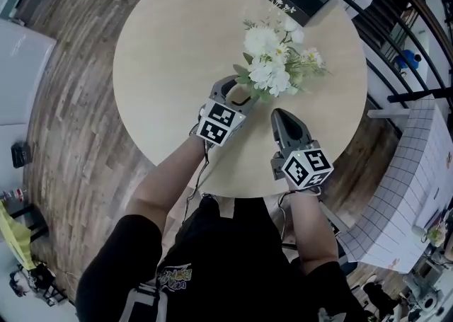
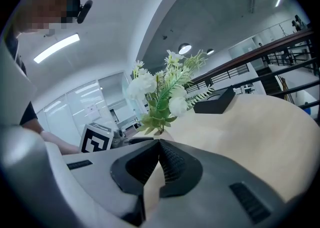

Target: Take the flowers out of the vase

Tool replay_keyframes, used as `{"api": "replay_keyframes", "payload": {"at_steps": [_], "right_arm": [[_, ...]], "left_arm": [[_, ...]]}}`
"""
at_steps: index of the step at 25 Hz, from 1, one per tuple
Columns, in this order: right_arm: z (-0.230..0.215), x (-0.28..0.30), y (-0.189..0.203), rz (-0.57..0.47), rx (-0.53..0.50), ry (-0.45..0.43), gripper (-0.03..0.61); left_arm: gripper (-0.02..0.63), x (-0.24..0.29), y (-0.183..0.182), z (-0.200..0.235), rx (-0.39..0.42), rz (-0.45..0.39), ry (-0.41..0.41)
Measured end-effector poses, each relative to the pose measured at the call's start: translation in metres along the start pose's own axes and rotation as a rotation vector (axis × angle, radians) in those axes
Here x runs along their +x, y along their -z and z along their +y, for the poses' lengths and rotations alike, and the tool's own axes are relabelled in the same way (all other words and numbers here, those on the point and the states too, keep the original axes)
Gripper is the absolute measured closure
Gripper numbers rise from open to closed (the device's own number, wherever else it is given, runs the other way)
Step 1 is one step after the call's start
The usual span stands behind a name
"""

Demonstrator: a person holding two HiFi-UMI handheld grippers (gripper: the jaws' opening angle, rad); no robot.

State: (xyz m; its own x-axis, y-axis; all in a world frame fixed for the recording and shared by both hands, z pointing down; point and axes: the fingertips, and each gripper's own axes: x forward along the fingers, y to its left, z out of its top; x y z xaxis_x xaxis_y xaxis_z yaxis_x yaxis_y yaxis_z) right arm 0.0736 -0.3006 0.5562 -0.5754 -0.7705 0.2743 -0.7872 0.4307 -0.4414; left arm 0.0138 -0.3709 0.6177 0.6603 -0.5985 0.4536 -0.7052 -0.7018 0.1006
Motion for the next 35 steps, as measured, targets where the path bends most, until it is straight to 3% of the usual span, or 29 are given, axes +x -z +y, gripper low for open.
{"api": "replay_keyframes", "payload": {"at_steps": [8, 14, 16, 17, 24, 35], "right_arm": [[-0.012, 0.012, 0.000, 0.003, 0.005, 0.000, 0.556], [-0.011, 0.026, 0.005, 0.005, -0.036, -0.046, 0.550], [-0.010, 0.033, 0.005, 0.003, -0.054, -0.069, 0.453], [-0.010, 0.037, 0.005, 0.003, -0.066, -0.081, 0.439], [0.002, 0.071, 0.002, 0.002, -0.187, -0.149, 0.420], [0.007, 0.095, -0.017, -0.039, -0.196, -0.198, 0.421]], "left_arm": [[0.364, 0.011, 0.000, 0.002, 0.010, 0.006, 0.007], [0.368, 0.011, 0.001, 0.004, 0.043, 0.001, 0.024], [0.368, 0.011, 0.001, 0.004, 0.055, 0.000, 0.030], [0.370, 0.011, 0.001, 0.003, 0.060, 0.000, 0.033], [0.371, 0.012, 0.002, 0.004, 0.074, -0.008, 0.043], [0.373, 0.010, 0.001, 0.003, 0.080, -0.012, 0.043]]}}
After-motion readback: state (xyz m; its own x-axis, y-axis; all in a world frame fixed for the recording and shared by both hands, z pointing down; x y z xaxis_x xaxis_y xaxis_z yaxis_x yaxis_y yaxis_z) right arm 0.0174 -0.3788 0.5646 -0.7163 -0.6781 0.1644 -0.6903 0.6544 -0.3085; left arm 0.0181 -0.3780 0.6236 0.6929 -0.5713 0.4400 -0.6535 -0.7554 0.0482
